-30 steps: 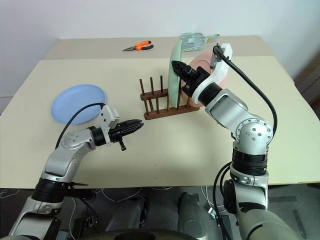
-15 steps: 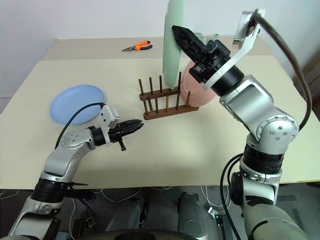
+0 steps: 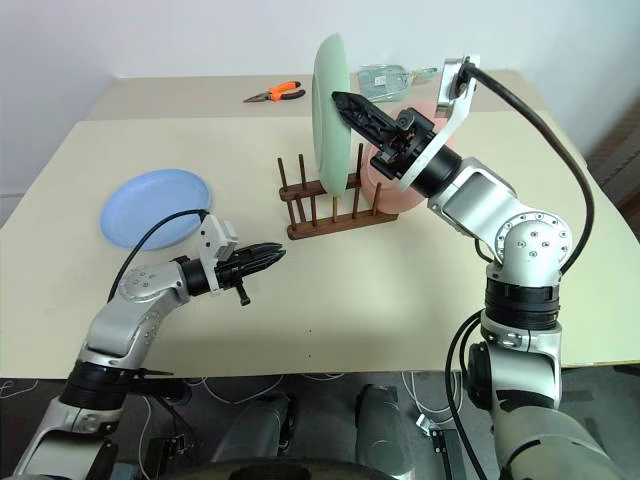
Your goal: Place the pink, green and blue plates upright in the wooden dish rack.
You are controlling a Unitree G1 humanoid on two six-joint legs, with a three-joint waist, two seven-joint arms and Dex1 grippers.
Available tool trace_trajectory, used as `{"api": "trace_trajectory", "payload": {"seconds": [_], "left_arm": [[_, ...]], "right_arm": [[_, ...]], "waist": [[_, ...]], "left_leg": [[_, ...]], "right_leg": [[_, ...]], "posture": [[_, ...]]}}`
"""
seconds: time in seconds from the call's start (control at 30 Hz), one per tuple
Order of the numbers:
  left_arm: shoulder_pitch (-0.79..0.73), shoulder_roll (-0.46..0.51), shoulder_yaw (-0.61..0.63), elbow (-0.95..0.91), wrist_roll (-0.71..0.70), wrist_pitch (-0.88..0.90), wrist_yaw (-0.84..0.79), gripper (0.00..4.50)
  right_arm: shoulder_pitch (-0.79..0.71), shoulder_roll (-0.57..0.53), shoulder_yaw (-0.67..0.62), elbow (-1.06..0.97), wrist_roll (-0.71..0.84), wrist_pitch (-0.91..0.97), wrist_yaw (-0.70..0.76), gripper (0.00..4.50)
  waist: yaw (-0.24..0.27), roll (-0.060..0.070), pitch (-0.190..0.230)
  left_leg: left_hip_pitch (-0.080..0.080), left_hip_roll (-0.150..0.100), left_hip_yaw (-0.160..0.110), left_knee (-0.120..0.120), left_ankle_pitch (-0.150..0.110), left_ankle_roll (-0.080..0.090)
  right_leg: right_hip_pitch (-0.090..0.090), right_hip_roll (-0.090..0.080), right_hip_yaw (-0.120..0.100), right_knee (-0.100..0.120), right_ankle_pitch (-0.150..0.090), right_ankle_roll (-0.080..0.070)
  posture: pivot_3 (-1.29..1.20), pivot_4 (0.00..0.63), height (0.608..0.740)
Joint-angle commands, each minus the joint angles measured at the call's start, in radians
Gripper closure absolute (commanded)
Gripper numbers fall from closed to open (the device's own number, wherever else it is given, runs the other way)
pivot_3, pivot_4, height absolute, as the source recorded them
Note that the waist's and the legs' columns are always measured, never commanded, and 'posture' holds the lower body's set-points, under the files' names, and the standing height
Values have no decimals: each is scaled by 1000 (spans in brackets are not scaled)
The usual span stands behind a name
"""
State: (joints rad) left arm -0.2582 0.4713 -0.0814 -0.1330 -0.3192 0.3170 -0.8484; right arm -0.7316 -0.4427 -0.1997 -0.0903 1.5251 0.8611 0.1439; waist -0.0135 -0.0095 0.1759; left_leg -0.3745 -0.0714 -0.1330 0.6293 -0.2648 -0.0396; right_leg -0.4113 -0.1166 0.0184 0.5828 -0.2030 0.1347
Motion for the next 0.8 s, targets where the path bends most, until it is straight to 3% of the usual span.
{"api": "trace_trajectory", "payload": {"seconds": [0.03, 0.47, 0.57, 0.63, 0.7, 0.73, 0.8], "left_arm": [[5, 9, 25, -43, -21, -7, -1, 4012], [16, 8, 16, -50, -19, -5, 5, 4012], [20, 12, 19, -56, -32, 13, 0, 4012], [16, 13, 28, -55, -54, 48, 1, 4012], [6, 12, 37, -52, -65, 66, 7, 3115], [3, 13, 38, -51, -64, 69, 11, 2663], [-7, 16, 33, -34, -27, 42, 29, 1711]], "right_arm": [[-52, 3, 1, 40, -51, 9, 65, 4448], [-136, 27, -22, 282, -248, 25, 241, 4448], [-134, 25, -37, 280, -267, 30, 264, 3569], [-126, 10, -32, 245, -316, 7, 280, 2586], [-111, -21, 3, 185, -412, -34, 305, 1439], [-98, -39, 23, 140, -466, -63, 325, 1080], [-75, -64, 25, 62, -526, -106, 348, 1071]], "waist": [[0, 0, 0], [-1, 0, 0], [-1, 0, 0], [-1, 0, 0], [-1, 0, 0], [0, 0, 0], [0, 0, 0]], "left_leg": [[0, 0, 0, 0, 0, 0], [0, 0, 0, 0, 0, 0], [0, 0, 0, 0, 0, 0], [0, 0, 0, 0, 0, 0], [0, 0, 0, 0, 0, 0], [0, 0, 0, 0, 0, 0], [0, -1, 0, 0, 0, 0]], "right_leg": [[0, 0, 0, 0, 0, 0], [0, 0, 0, 0, 1, 2], [0, 0, 0, 0, 1, 2], [0, 0, 0, 0, 1, 2], [0, 0, 0, 0, 1, 2], [0, 0, 0, 0, 1, 2], [0, 0, 0, 0, 1, 2]], "posture": [[0, 150, 740], [0, 150, 740], [0, 150, 740], [0, 150, 740], [0, 150, 740], [0, 150, 740], [0, 150, 740]]}}
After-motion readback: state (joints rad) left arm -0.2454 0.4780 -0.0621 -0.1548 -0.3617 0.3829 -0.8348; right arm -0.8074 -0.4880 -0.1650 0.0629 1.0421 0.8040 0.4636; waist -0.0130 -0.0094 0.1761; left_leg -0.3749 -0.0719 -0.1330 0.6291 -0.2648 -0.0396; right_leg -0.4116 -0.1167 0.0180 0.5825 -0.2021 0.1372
